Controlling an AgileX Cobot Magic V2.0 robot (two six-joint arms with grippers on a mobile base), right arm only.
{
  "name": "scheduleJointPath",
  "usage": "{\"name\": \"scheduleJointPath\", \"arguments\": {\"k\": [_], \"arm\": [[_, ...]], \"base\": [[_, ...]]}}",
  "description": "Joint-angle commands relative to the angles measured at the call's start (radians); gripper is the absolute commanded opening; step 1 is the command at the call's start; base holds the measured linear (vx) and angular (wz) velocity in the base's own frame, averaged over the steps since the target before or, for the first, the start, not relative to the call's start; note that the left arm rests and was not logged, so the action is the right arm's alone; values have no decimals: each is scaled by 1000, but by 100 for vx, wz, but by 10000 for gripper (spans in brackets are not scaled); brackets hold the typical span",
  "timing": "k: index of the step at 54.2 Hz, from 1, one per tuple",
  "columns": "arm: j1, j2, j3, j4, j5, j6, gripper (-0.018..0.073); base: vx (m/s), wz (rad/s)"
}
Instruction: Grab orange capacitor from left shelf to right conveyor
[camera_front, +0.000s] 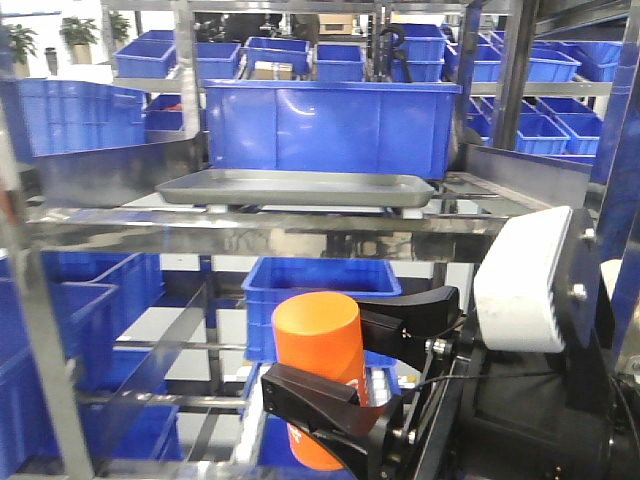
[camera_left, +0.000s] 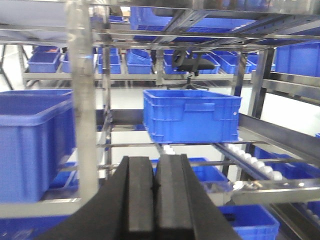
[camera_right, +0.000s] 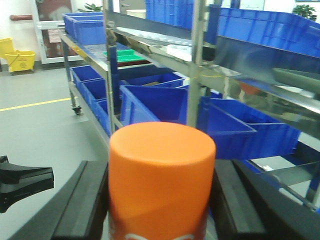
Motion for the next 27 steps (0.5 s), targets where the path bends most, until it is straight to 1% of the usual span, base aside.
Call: {"name": "scheduleJointPath", "arguments": {"k": [1, 15, 27], "arm": [[-2, -20, -29, 32, -5, -7, -3], [-2, -20, -29, 32, -5, -7, -3], [-2, -20, -29, 32, -5, -7, -3]], "base": [[-14, 14], [-12, 21], [-10, 32]]}}
